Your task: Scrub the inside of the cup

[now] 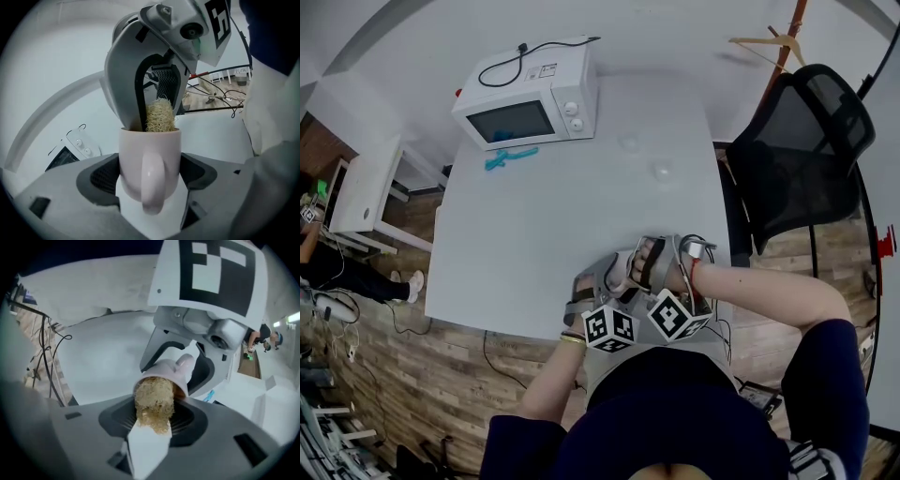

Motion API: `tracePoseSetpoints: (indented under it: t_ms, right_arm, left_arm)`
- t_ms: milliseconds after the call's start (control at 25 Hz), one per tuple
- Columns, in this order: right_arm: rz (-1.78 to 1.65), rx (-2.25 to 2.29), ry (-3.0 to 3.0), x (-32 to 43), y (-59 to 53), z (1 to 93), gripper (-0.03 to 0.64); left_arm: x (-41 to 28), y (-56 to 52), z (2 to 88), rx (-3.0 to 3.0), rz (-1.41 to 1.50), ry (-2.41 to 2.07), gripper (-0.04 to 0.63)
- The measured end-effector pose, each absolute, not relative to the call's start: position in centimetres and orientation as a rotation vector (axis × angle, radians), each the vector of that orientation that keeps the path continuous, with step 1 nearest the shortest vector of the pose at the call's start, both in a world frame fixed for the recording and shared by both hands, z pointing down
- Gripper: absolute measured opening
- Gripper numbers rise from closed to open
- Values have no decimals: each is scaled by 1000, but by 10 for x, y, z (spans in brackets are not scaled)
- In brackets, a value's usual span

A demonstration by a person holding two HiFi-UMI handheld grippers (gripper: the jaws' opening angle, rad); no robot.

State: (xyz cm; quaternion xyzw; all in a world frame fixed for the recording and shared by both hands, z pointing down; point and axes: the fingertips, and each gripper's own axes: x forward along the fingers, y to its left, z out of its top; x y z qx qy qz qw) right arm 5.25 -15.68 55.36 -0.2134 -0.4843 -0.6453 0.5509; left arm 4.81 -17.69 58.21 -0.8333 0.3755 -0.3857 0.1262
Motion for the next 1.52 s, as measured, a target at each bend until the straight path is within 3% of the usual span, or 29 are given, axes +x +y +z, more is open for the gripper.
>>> tracePoseSetpoints:
  t_ms: [400,720,1000,1520]
  right_arm:
    - [-1465,-462,-1222,48,-158,553,178]
    - [-1089,-273,-1596,51,-171,535,178]
    - [-657,84,-2084,55,-180,510,178]
    - [489,816,-2615,100,-189,492,178]
  left_arm:
    - [45,-177,583,-2439,-1111,1115,391]
    - [26,-188,597,-2628,-960,1362,391]
    - [8,-200,613,-2761,-827,1586,391]
    - [-7,-221,642,-2735,-747,1804,391]
